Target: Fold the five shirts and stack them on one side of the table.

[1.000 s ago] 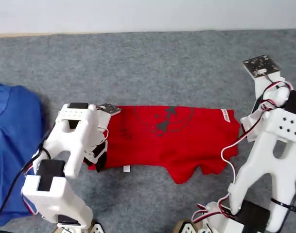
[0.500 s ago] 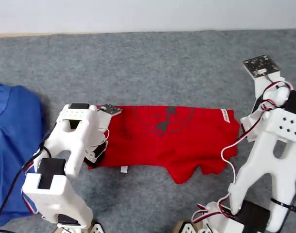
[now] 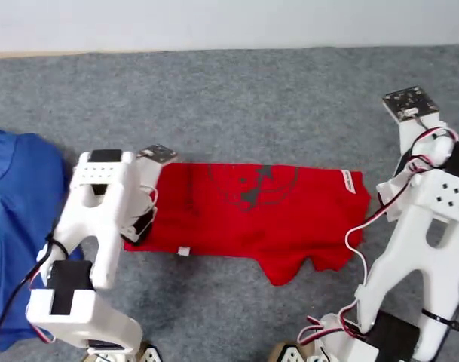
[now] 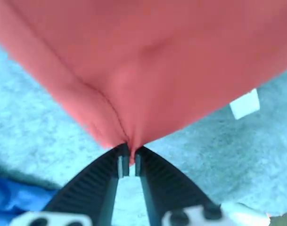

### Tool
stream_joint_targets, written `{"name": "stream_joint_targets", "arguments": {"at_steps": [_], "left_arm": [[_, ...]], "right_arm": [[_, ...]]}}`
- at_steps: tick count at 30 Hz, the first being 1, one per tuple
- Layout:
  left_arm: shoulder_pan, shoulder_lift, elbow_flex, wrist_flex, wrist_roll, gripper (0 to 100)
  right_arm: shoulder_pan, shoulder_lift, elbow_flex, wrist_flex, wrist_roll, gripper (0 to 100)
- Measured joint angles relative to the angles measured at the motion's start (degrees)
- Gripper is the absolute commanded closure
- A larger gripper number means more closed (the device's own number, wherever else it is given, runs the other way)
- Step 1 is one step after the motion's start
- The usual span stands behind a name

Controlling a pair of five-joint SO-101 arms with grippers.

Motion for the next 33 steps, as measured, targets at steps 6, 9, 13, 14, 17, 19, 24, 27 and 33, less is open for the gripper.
{"name": "stream_joint_targets", "arguments": {"at_steps": [6, 9, 13, 14, 17, 19, 24, 27, 33], "left_arm": [[-1.23, 2.55, -0.44, 0.00, 0.00, 100], [0.79, 2.81, -0.44, 0.70, 0.00, 97], [4.22, 2.81, -0.44, 2.11, 1.05, 92], [4.92, 2.81, -0.44, 2.29, 1.93, 92], [6.59, 2.81, -0.44, 2.55, 3.16, 92], [7.38, 2.81, -0.44, 2.64, 3.52, 92], [8.09, 2.81, -3.96, 5.63, 3.52, 92], [8.09, 2.81, -8.53, 8.70, 3.52, 92], [8.18, 2.81, -15.30, 10.73, 3.52, 92]], "right_arm": [[1.67, 0.00, 0.00, 0.00, 0.70, 82.4], [1.67, 0.00, 0.00, 0.00, 0.70, 82.4], [1.67, 0.00, 0.00, 0.00, 0.70, 82.4], [1.67, 0.00, 0.00, 0.00, 0.70, 82.4], [1.67, -0.70, 0.00, 0.00, 0.70, 82.4], [1.67, -2.20, 0.00, 0.00, 0.70, 82.4], [1.67, -6.68, 0.00, 0.00, 0.70, 82.4], [1.67, -8.62, 0.00, 0.00, 0.79, 82.4], [1.67, -11.08, 0.00, 0.00, 0.79, 82.4]]}}
